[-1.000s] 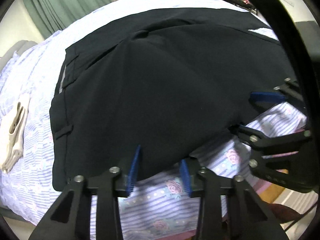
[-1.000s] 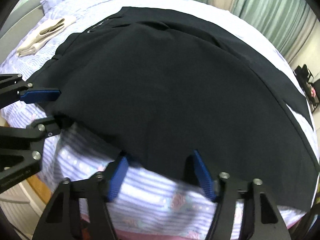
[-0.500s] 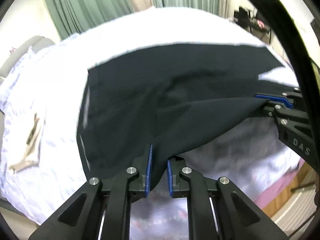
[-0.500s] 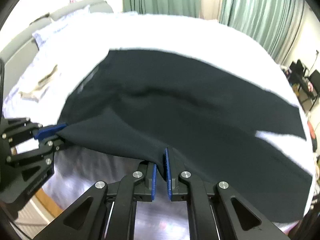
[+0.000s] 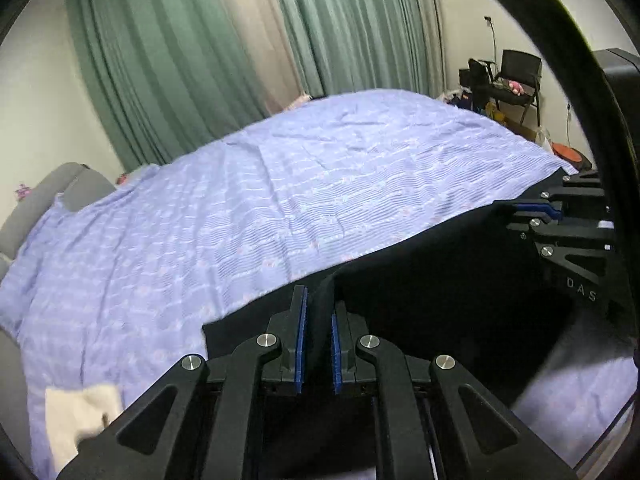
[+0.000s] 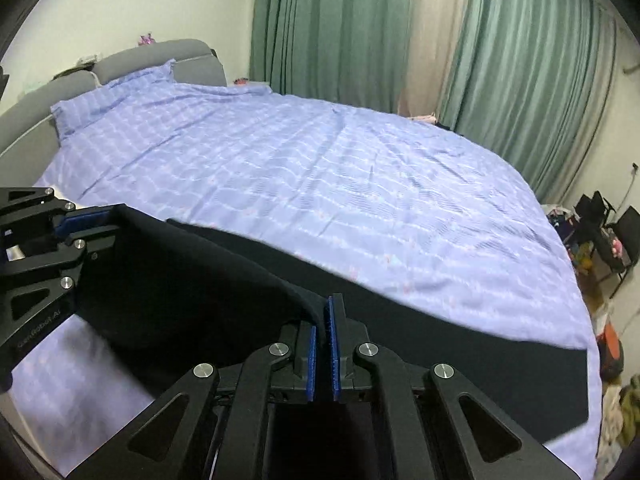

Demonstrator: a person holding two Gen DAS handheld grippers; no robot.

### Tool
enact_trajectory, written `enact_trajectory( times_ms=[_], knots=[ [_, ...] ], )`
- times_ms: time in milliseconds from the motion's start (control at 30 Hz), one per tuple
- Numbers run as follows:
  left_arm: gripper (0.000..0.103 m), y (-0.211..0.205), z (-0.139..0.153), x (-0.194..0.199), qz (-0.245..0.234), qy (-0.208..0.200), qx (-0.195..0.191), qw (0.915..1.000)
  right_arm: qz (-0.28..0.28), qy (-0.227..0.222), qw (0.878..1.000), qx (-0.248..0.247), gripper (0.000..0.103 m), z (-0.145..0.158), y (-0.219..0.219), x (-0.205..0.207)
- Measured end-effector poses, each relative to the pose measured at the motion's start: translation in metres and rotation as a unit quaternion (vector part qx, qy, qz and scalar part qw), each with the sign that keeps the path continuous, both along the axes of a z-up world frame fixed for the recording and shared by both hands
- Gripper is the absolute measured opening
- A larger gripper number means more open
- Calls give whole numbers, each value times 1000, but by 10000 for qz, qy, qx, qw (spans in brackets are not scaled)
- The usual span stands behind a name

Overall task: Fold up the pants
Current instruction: 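Lift the hems with both grippers and fold them over toward the waistband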

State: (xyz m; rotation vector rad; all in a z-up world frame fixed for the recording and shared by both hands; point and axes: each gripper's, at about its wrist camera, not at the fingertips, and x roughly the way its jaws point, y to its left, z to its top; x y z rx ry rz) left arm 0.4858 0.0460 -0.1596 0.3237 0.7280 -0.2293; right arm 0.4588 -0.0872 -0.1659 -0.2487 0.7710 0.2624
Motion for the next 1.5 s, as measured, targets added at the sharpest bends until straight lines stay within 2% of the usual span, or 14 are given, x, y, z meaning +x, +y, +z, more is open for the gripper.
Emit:
enact_trajectory(
  times_ms=[200,367,433,467,500,533,567,600,700,800,1000,1167,1333,1500],
  knots=[
    [12,0,-54,78,100,709,-94,9974,-19,667,9978,48,5,-49,-4,84],
    [14,6,-97,106,230,1270,-195,9914,-182,1091,9938,-83,5,-89,0,121],
    [27,10,-107,116,411,1381,-232,9893,-268,1227,9921,9,13,-95,-1,126],
    [33,12,-106,114,526,1378,-240,9888,-370,1277,9911,-19,31,-97,-3,128],
    [52,13,-104,114,659,1328,-226,9887,-424,1221,9916,-36,55,-96,-4,128],
    [70,16,-100,112,767,1235,-237,9891,-477,1057,9933,-20,63,-90,-7,125],
    [74,19,-91,105,834,1046,-336,9904,-494,935,9944,5,70,-85,-9,122],
    [75,19,-86,102,826,969,-356,9912,-490,792,9957,29,72,-76,-10,117],
    [75,15,-66,79,681,819,-242,9940,-476,565,9973,44,72,-50,-14,100],
    [75,6,-41,44,338,707,-308,9964,-410,400,9982,189,72,-22,-22,67],
    [86,-13,17,-39,144,652,-831,9943,-633,317,9970,327,72,29,-53,-21],
    [91,-44,40,-89,46,749,-1127,9908,-939,400,9943,293,72,59,-93,-95],
    [91,-85,52,-150,131,908,-1347,9866,-977,556,9933,279,72,72,-136,-156],
    [91,-139,46,-207,478,849,-1248,9874,-878,724,9931,282,72,61,-197,-201]
  ],
)
